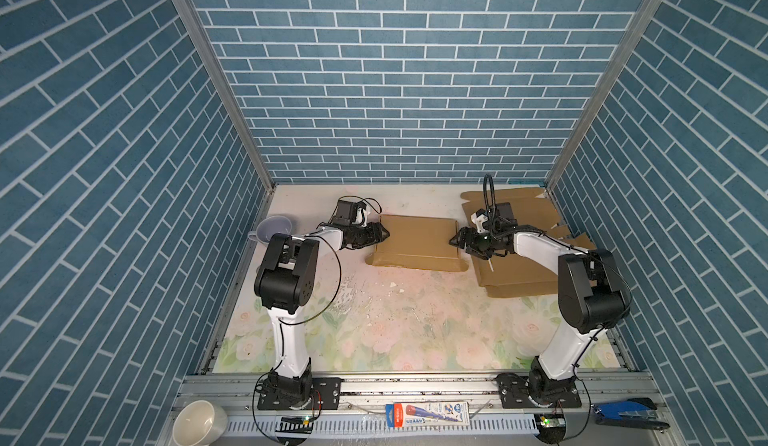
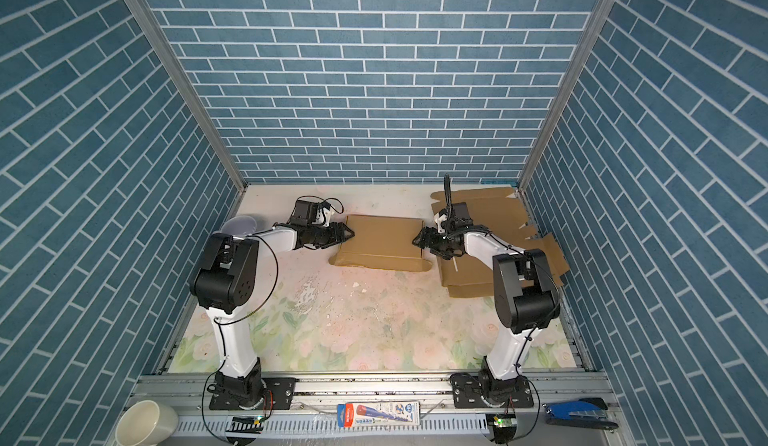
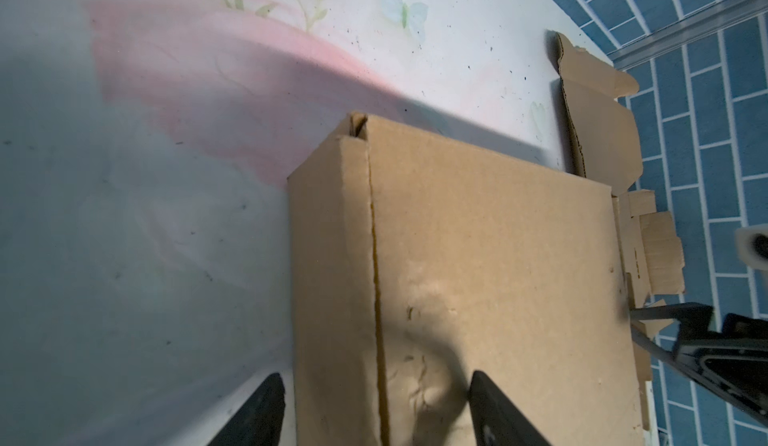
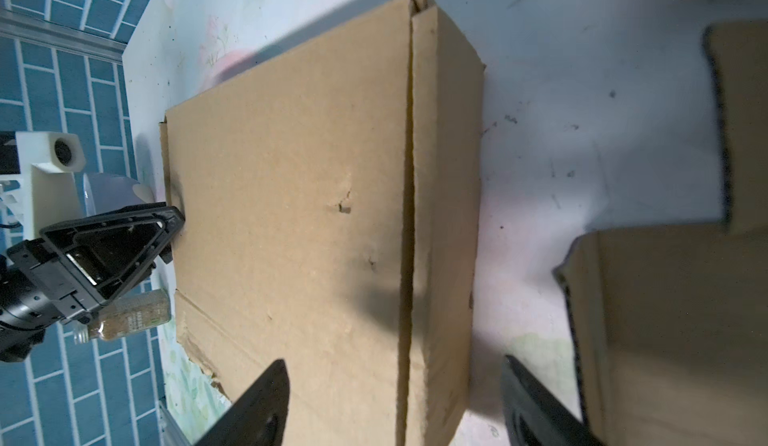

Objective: Fold the paper box

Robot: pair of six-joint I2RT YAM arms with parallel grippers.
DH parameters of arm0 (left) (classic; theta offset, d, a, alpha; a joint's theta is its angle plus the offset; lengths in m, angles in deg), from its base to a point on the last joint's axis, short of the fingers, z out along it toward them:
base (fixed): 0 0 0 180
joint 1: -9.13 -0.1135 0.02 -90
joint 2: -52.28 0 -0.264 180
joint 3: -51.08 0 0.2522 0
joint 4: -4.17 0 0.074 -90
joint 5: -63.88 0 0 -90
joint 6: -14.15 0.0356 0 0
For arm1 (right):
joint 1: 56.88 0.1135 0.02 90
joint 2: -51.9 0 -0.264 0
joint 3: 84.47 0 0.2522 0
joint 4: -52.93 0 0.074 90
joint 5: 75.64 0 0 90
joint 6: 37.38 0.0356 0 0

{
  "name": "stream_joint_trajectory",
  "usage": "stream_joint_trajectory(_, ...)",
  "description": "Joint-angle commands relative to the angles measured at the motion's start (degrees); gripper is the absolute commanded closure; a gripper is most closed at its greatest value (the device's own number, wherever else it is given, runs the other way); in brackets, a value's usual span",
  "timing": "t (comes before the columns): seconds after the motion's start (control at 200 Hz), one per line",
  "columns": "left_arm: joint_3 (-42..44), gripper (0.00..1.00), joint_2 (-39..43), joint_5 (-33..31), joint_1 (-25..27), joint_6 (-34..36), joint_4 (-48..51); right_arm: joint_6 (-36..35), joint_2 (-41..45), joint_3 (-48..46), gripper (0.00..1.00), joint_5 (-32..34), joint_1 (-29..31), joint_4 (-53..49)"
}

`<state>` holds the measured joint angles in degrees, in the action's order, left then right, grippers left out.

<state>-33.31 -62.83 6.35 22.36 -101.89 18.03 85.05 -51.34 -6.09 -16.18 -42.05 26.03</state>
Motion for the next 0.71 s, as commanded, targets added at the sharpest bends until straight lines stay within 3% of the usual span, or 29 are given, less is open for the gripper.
stream_joint_trajectory(0.0,0.2,0.34,-1.7,1.0,-1.3,-1.3,-0.5,4.3,-1.8,-0.2,0.19,-3.1,0.0,2.7)
stream_joint_trajectory(0.43,1.3,0.58,-4.9,3.0,-4.9,-0.1,5.1,12.4,-2.1,-5.7,0.02,-7.5,0.2,11.1)
stream_joint_trajectory(0.7,0.3,0.62,-6.0,3.0,-6.6,2.0,10.2,14.7,-1.8,-9.2,0.01,-10.6,0.2,14.7)
